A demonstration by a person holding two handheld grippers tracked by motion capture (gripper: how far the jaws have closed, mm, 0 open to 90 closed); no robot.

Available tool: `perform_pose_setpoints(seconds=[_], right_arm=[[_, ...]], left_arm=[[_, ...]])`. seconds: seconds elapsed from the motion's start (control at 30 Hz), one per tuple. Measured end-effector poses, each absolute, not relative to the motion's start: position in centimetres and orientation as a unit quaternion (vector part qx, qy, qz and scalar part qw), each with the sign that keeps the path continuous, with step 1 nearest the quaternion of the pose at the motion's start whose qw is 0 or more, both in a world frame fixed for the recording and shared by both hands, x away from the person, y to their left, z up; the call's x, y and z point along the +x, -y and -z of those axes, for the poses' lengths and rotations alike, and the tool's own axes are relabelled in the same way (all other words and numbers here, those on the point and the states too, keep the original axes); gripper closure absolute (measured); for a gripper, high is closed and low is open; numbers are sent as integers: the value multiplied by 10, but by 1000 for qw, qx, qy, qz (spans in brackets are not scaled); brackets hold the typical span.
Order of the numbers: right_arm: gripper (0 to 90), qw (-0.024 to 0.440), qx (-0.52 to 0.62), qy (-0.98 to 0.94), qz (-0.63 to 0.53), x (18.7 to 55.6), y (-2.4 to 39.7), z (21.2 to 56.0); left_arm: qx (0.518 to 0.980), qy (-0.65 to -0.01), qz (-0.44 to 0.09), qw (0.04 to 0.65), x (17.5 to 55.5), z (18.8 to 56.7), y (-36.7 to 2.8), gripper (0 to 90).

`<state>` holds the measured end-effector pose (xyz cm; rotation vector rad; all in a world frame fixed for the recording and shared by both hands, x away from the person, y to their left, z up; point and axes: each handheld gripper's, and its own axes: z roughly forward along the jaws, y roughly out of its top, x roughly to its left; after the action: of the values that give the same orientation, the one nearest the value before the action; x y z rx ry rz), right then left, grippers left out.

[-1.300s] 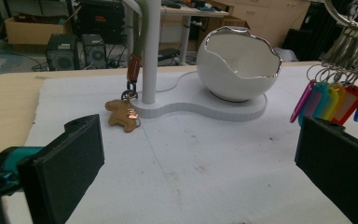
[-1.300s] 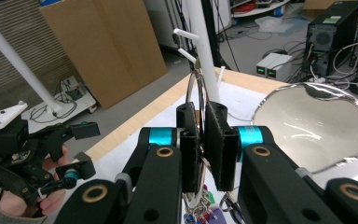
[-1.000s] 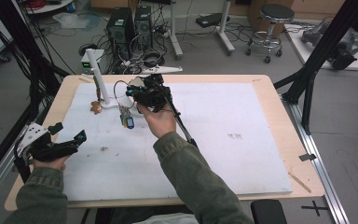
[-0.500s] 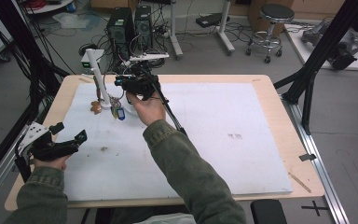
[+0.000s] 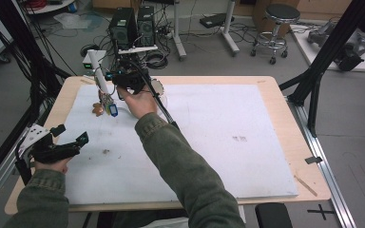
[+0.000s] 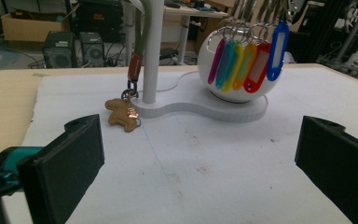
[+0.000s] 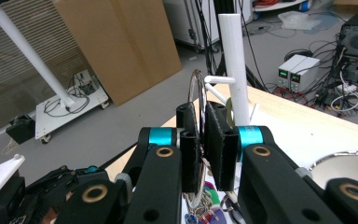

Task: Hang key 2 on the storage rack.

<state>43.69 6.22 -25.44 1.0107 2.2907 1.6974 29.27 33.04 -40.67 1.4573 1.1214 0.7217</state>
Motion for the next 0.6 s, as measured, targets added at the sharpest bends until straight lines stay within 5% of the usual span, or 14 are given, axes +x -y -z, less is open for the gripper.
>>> perform_pose_setpoints(seconds=[0.6], right_arm=[[840, 43, 338, -758, -557, 466, -84, 261]], left_arm=[[616, -475, -300, 552, 294, 408, -331, 17]])
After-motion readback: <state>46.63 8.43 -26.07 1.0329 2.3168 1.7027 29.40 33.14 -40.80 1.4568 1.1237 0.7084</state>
